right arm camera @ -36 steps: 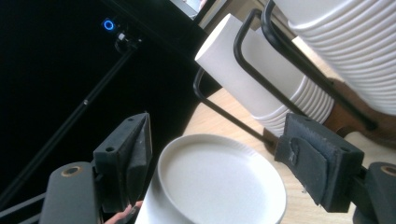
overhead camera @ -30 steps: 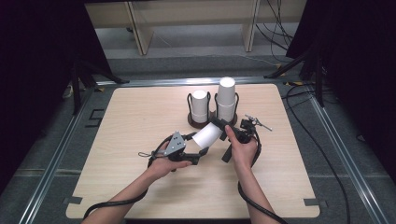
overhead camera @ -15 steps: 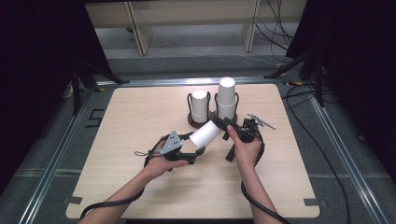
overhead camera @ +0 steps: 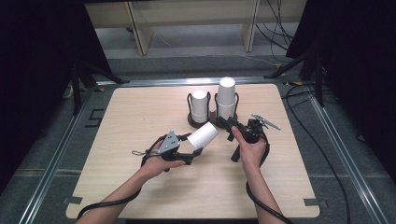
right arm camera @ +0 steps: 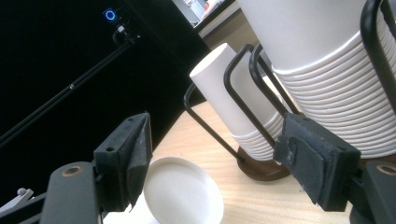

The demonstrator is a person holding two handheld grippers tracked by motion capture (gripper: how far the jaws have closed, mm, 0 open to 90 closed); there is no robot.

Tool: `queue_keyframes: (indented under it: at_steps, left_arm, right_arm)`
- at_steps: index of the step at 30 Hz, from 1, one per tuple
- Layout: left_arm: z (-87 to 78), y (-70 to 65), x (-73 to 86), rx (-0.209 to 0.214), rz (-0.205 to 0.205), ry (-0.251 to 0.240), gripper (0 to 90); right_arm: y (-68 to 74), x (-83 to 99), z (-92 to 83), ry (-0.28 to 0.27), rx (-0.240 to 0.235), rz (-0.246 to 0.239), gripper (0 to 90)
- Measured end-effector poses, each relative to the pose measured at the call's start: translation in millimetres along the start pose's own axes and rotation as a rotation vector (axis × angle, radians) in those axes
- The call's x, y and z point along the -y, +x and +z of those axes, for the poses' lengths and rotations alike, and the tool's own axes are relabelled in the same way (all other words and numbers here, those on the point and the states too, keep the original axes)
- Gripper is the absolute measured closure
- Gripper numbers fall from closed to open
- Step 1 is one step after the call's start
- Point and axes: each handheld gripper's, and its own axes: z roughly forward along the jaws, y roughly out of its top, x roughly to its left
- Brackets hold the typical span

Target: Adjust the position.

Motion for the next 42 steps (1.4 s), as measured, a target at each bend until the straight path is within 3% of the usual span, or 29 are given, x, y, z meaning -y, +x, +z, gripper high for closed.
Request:
queue_keyframes:
  at_steps: [1,5,6,9,10,11,13,16,18,24,35,36,38,40,41,42]
  left_arm:
    - [-0.2,0.1,0.1,0.0,0.003,0.0,27.3]
    - [-0.6,1.2,-0.3,0.005,0.004,-0.015,27.3]
    - [-2.1,1.5,-1.0,0.002,0.008,0.001,27.3]
    - [-4.0,3.3,-1.6,0.002,0.014,0.005,27.3]
    - [-3.7,3.6,-1.3,0.005,0.01,-0.008,27.3]
    - [-5.7,4.1,-2.1,0.002,0.014,0.008,27.3]
    - [-6.3,4.9,-2.1,0.005,0.013,-0.005,27.3]
    - [-8.9,6.2,-3.0,0.003,0.009,-0.001,27.3]
    - [-10.7,6.8,-3.5,0.009,0.005,0.004,27.3]
    - [-12.2,7.8,-3.2,0.012,0.013,0.015,27.3]
    - [-17.1,8.2,-4.6,0.018,0.018,0.019,27.3]
    - [-17.7,8.0,-4.4,0.02,0.021,0.022,27.3]
    - [-17.4,7.5,-3.6,0.028,0.021,0.015,27.3]
    - [-18.4,7.4,-3.2,0.03,0.023,0.02,27.3]
    - [-19.5,7.5,-3.5,0.029,0.026,0.032,27.3]
    - [-19.6,7.6,-3.4,0.031,0.028,0.034,27.3]
  right_arm:
    - [0.1,-0.4,-0.7,-0.001,0.017,-0.004,25.9]
    - [-2.8,-0.9,-3.0,-0.007,0.002,-0.037,25.4]
    - [-2.2,-1.3,-3.6,-0.005,0.018,-0.039,25.4]
    - [-3.9,-2.1,-5.4,-0.034,0.004,-0.063,25.8]
    - [-3.5,-2.3,-5.8,-0.033,0.008,-0.05,25.9]
    - [-3.7,-2.3,-7.0,-0.03,0.007,-0.04,26.2]
    - [-5.0,-2.8,-8.1,-0.029,0.003,-0.053,26.3]
    - [-5.9,-3.3,-9.8,-0.016,0.017,-0.068,26.3]
    - [-7.4,-3.3,-11.3,0.012,-0.002,-0.088,25.9]
    - [-11.0,-3.6,-14.6,0.026,0.002,-0.139,25.8]
    - [-14.9,-3.1,-18.1,0.058,-0.012,-0.172,26.1]
    - [-14.0,-2.2,-18.4,0.07,-0.013,-0.156,26.0]
    - [-15.1,-1.5,-18.8,0.09,0.009,-0.186,25.9]
    - [-16.4,-0.7,-19.1,0.094,-0.005,-0.201,25.9]
    - [-15.0,-0.1,-20.0,0.101,0.004,-0.181,25.9]
    - [-16.3,-0.7,-20.7,0.106,0.02,-0.206,25.9]
